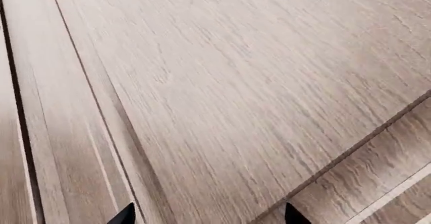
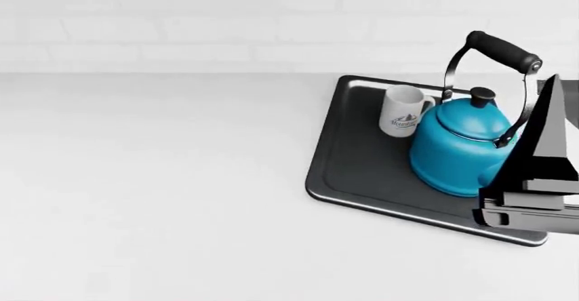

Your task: Pick the kettle from the counter and place it on the tray. Then pick the mug from the cabinet and place it on the tray. Then close the cabinet doors.

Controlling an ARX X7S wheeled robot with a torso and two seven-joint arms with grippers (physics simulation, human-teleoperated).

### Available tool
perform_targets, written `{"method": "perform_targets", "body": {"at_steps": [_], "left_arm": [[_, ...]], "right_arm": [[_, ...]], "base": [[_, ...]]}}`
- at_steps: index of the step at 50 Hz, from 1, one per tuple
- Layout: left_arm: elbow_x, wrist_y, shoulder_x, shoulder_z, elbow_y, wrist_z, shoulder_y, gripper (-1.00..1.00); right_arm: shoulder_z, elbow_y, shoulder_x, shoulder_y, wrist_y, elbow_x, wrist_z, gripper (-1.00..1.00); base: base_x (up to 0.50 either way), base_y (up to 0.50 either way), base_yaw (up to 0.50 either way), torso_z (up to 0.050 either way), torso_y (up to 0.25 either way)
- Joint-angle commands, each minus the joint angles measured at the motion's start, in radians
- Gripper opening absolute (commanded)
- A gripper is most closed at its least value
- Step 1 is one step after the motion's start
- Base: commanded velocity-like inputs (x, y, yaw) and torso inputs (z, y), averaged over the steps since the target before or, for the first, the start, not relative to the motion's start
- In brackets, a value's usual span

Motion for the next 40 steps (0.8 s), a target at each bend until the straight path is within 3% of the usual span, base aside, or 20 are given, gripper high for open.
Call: {"method": "perform_targets", "body": {"at_steps": [1, 8, 10, 14, 20, 23, 30, 40], "left_arm": [[-0.539, -0.12, -0.199, -0.453, 0.519, -0.316, 0.196, 1.0], [-0.884, -0.182, -0.383, -0.707, 1.087, -0.706, 0.581, 1.0], [-0.945, -0.166, -0.439, -0.759, 1.201, -0.771, 0.693, 1.0], [-1.036, -0.078, -0.506, -0.871, 1.35, -0.779, 0.882, 1.0], [-1.068, 0.003, -0.578, -0.963, 1.45, -0.754, 1.037, 1.0], [-1.002, 0.154, -0.673, -0.874, 1.451, -0.736, 1.093, 1.0], [-0.851, 0.568, -0.964, -0.502, 1.451, -0.788, 1.094, 1.0], [-0.763, 0.792, -1.116, -0.204, 1.45, -0.831, 0.986, 1.0]], "right_arm": [[0.037, -0.003, 0.02, 0.01, 0.007, 0.026, 0.0, 1.0], [0.069, -0.003, 0.023, 0.01, 0.015, 0.057, 0.0, 1.0], [0.071, -0.003, 0.024, 0.01, 0.005, 0.061, 0.0, 1.0], [0.074, -0.003, 0.025, 0.01, -0.002, 0.064, 0.0, 1.0], [0.082, -0.003, 0.02, 0.01, -0.012, 0.071, 0.0, 1.0], [0.082, -0.003, 0.018, 0.01, -0.01, 0.073, 0.0, 1.0], [0.099, -0.003, 0.008, 0.01, -0.003, 0.086, 0.0, 1.0], [0.125, -0.003, -0.005, 0.01, 0.005, 0.101, 0.0, 1.0]], "base": [[0.0, 0.0, 0.0, 0.0, 0.0], [0.0, 0.0, 0.0, 0.0, 0.0], [0.0, -0.33, 0.0, 0.0, 0.0], [0.0, -0.5, 0.0, 0.0, 0.0], [0.0, -0.5, 0.0, 0.0, 0.0], [0.0, -0.5, 0.0, 0.0, 0.0], [0.0, -0.5, 0.0, 0.0, 0.0], [0.0, -0.5, 0.0, 0.0, 0.0]]}}
